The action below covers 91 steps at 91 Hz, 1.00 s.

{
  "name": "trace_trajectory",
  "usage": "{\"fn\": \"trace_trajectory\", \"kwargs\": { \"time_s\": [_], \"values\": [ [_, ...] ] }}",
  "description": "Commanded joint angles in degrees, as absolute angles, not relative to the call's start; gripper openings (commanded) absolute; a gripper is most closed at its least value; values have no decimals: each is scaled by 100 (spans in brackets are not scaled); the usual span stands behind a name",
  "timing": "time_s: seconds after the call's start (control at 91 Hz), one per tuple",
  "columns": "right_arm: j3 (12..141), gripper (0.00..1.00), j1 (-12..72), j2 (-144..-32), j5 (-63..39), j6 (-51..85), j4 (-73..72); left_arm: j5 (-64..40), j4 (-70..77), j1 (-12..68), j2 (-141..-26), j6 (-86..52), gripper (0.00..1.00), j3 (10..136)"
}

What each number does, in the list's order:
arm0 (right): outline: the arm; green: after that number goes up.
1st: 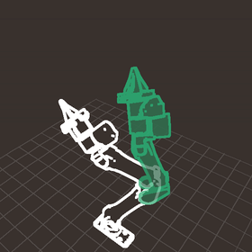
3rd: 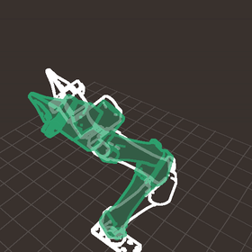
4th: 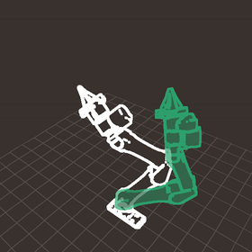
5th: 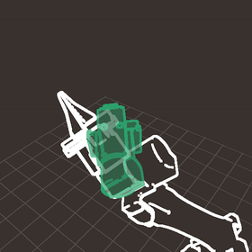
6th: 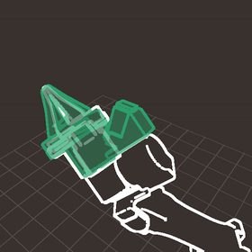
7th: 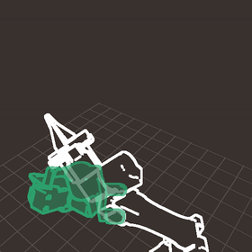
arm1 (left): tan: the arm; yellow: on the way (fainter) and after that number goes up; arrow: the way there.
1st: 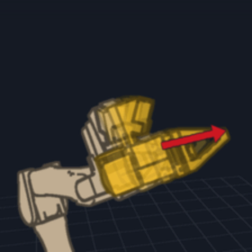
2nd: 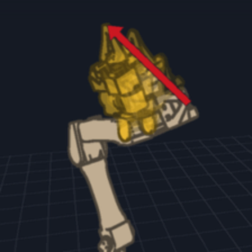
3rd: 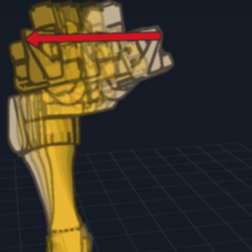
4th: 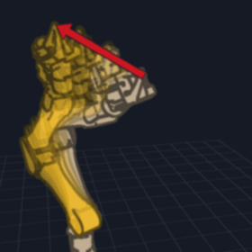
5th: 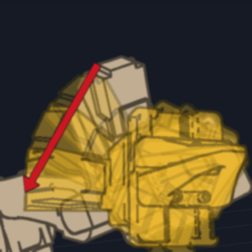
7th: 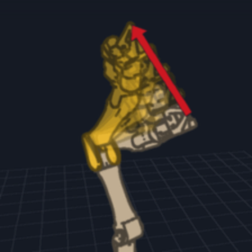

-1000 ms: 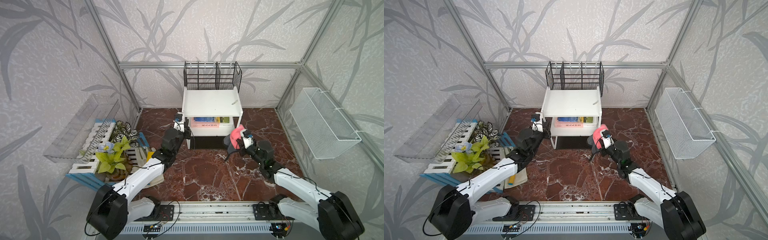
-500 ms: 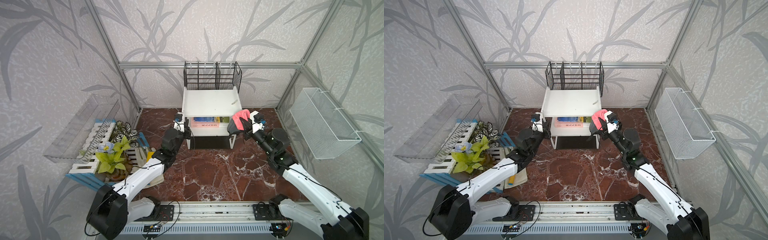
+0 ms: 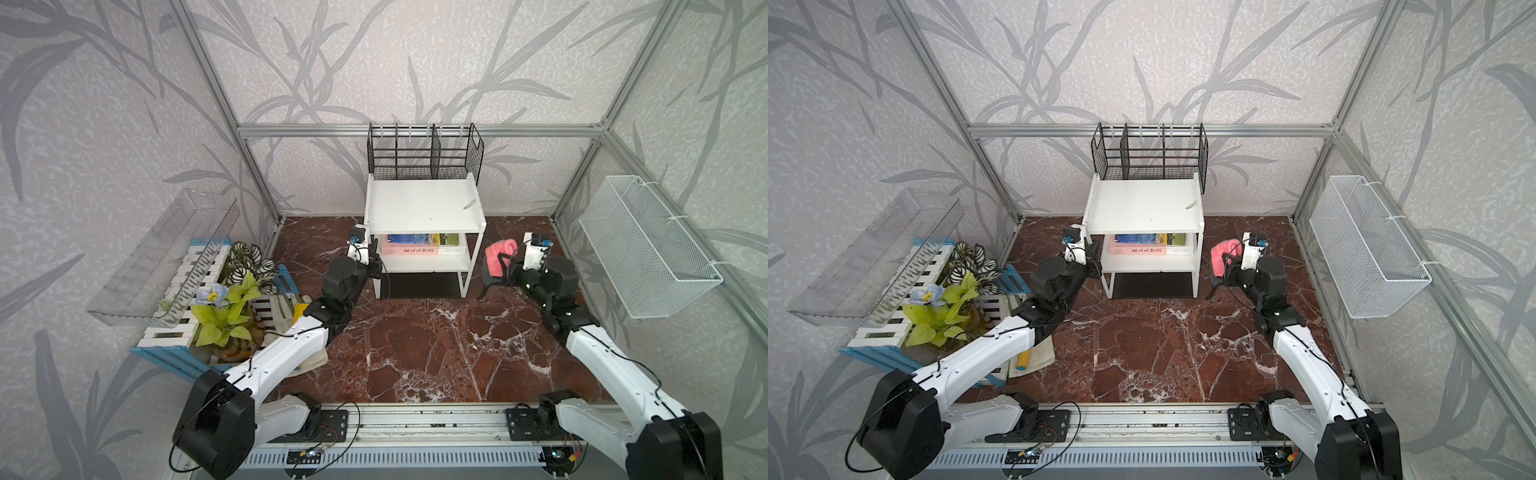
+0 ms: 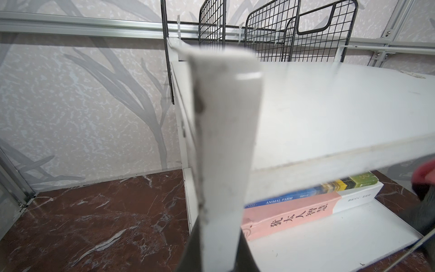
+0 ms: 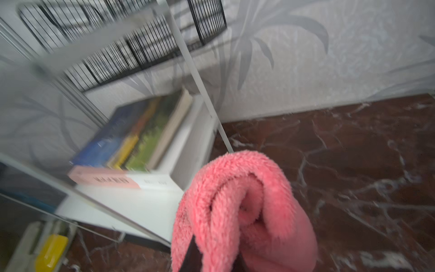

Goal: Wipe the bookshelf clean with a cloth
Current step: Wipe the dust from the shelf.

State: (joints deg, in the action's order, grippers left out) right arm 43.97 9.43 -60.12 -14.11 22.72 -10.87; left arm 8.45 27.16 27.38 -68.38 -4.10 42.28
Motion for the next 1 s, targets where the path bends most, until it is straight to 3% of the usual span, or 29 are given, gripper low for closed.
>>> {"fn": "trace_trajectory", "kwargs": {
  "time_s": [0.0,0.165,0.363,0.473,0.77,0.99],
  "values": [
    [5186,0,959,-6280,-2455,3108,-1219,815,2541,2725,-6830,-1085,0,4338],
    [5438,0,965,-6793,-3069,3599,-1523,880,2551,2763,-6859,-1173,0,4350],
    [4266,0,967,-6988,-2333,3683,-1551,1166,2519,2939,-6927,-1146,0,4412],
    [3967,0,967,-7422,-2499,3599,-1710,1270,2439,2995,-6979,-1083,0,4494],
    [4821,0,975,-7954,-3191,3184,-1608,1250,2482,3023,-7062,-1066,0,4550],
    [5220,0,970,-7761,-3002,2771,-971,1119,2410,3023,-7170,-1133,0,4649]
  ]
}}
